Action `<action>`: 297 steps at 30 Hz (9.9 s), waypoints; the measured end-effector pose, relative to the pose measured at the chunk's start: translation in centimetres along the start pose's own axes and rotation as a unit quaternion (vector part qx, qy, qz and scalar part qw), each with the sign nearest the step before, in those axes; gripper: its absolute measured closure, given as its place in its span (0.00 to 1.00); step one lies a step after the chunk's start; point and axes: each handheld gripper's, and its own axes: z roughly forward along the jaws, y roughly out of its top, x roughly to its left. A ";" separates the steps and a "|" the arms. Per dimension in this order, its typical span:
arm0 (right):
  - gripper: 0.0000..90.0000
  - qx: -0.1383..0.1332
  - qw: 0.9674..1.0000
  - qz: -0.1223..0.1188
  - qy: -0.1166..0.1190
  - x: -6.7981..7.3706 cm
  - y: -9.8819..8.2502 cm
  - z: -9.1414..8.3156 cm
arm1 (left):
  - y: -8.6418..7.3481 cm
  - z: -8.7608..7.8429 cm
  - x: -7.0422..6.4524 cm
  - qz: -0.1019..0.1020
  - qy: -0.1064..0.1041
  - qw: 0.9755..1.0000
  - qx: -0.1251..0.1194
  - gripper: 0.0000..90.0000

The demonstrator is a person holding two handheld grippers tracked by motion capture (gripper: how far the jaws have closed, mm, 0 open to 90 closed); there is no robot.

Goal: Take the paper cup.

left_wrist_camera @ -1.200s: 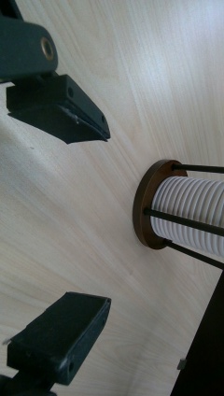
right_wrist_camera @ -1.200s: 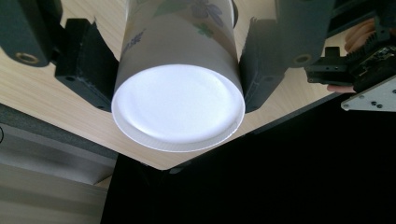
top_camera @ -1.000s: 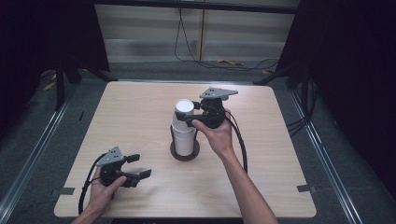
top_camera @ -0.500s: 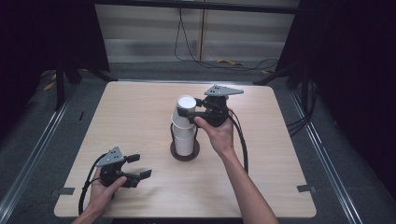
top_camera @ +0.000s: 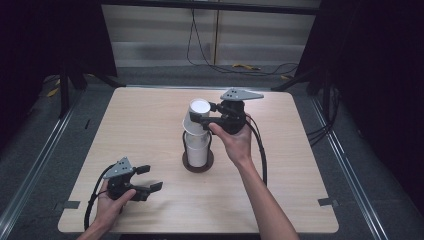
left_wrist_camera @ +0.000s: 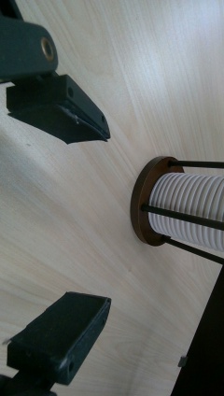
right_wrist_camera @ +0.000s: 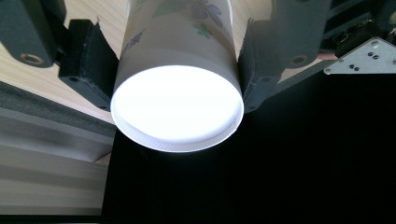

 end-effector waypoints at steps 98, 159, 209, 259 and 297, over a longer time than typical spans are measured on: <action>0.40 0.020 0.995 0.048 0.090 1.7 -8.7 -6.0 | 7.0 5.0 -5.0 0.057 -0.139 0.988 -0.032 0.21; 0.40 0.048 0.988 0.013 0.148 5.4 -8.9 -2.8 | 6.7 5.3 -5.4 0.065 -0.180 0.980 -0.046 0.29; 0.23 0.070 0.989 0.022 0.126 3.8 -9.4 -3.7 | 7.4 4.3 -3.9 0.063 -0.145 0.986 0.045 0.33; 0.25 0.228 0.966 -0.054 0.108 3.8 -10.3 -2.6 | 7.4 5.3 -4.1 0.117 -0.099 0.972 0.176 0.34; 0.34 0.342 0.922 -0.115 0.143 4.7 -11.3 -1.3 | 6.7 6.9 -5.7 0.187 -0.104 0.946 0.244 0.34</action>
